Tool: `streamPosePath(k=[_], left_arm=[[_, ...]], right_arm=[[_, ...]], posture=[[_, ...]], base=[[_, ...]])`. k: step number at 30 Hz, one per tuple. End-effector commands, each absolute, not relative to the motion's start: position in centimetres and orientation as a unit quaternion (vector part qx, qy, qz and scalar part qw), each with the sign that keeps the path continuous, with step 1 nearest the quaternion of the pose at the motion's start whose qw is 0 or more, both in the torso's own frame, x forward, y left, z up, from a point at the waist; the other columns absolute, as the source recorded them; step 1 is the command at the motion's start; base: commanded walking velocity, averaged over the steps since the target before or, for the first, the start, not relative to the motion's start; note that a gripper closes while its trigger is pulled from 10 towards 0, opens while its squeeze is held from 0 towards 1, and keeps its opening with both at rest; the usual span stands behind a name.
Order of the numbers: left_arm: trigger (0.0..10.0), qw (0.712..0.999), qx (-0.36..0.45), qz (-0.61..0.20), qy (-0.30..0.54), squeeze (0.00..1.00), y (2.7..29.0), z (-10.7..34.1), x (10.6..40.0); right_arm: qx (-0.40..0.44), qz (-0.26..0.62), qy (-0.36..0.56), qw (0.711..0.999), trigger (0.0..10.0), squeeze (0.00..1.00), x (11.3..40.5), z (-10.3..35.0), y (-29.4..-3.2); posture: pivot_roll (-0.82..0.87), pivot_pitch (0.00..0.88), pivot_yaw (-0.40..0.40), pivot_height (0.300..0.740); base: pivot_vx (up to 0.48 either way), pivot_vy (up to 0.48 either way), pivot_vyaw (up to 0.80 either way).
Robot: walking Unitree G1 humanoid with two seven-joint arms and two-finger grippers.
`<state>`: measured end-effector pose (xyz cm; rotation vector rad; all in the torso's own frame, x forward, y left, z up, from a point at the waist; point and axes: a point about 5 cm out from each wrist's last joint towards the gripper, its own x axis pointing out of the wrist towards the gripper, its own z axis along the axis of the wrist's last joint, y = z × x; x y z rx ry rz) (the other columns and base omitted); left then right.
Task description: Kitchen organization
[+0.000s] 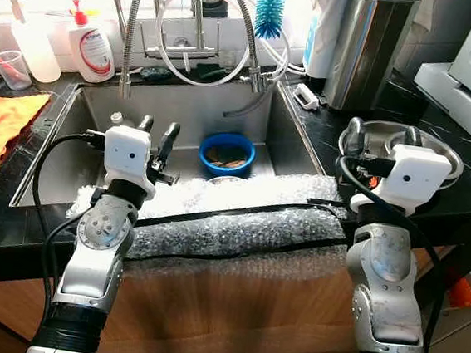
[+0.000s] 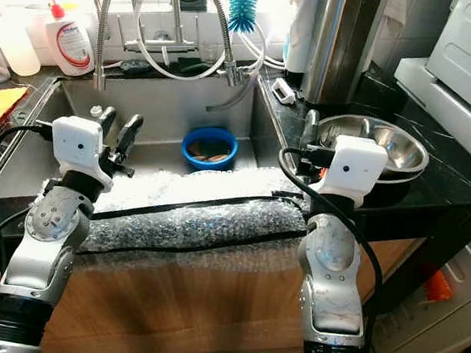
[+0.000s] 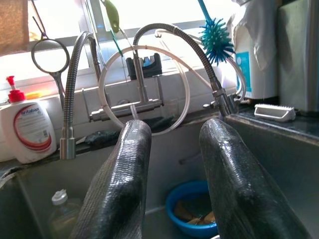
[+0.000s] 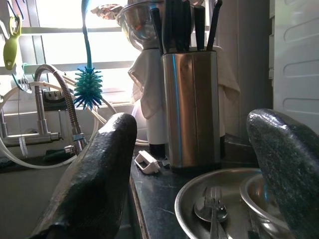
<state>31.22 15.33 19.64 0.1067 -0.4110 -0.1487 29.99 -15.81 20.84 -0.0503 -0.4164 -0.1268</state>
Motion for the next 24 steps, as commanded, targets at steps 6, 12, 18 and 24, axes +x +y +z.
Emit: streamPosePath(k=[6,12,18,24], left_arm=[[10.0,0.973,0.043,-0.069,-0.215,0.0,15.2,20.1,31.6],[10.0,0.972,0.041,-0.066,-0.222,0.0,15.2,20.5,31.9],[10.0,0.972,0.037,-0.062,-0.225,0.0,15.2,20.7,31.9],[10.0,0.972,0.035,-0.058,-0.226,0.0,15.3,20.7,31.8]], right_arm=[[-0.017,-0.064,-0.2,0.978,10.0,0.0,30.2,21.2,-15.7],[-0.016,-0.048,-0.202,0.978,10.0,0.0,30.6,21.5,-15.0],[-0.016,-0.041,-0.211,0.977,10.0,0.0,30.7,21.9,-14.9],[-0.015,-0.036,-0.21,0.977,10.0,0.0,30.8,22.0,-14.7]], posture=[[-0.12,0.0,0.058,0.74],[-0.12,0.0,0.055,0.74],[-0.1,0.0,0.044,0.74],[-0.1,0.0,0.041,0.74]], base=[[0.0,0.0,-0.64],[0.0,0.0,-0.75],[0.0,0.048,-0.37],[0.0,0.328,0.0]])
